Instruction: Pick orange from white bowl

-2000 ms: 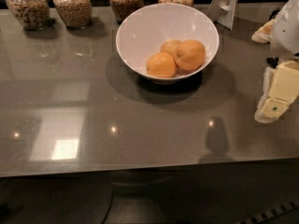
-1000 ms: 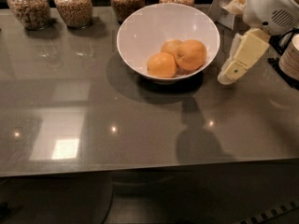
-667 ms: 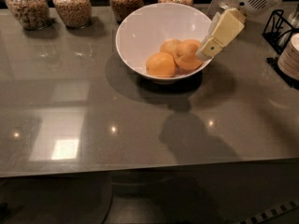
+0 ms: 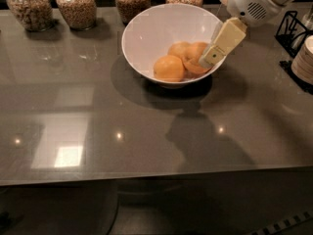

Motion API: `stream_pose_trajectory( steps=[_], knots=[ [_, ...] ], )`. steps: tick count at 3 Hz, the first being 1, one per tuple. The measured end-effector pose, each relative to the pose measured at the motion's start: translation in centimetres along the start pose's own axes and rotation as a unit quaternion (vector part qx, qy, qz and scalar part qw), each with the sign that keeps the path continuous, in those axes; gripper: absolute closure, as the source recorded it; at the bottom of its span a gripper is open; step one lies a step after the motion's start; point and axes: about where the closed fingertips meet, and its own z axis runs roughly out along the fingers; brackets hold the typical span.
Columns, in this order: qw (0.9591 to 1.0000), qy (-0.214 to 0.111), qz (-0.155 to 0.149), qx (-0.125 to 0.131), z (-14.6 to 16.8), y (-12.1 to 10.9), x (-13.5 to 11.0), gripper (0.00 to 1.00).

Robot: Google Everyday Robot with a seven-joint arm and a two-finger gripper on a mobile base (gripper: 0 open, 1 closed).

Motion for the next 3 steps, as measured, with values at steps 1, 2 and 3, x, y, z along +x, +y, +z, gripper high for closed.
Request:
stream_pose_trajectory(
  steps=[1,2,3],
  knots=[
    [0.9992,-0.001,0.039,-0.005,3.2,-1.0,1.4,0.0],
    [0.9976,0.002,0.068,-0.013,6.2,-1.6,2.6,0.05],
    [0.9961,0.007,0.085,-0.022,8.5,-1.9,3.6,0.15]
  ],
)
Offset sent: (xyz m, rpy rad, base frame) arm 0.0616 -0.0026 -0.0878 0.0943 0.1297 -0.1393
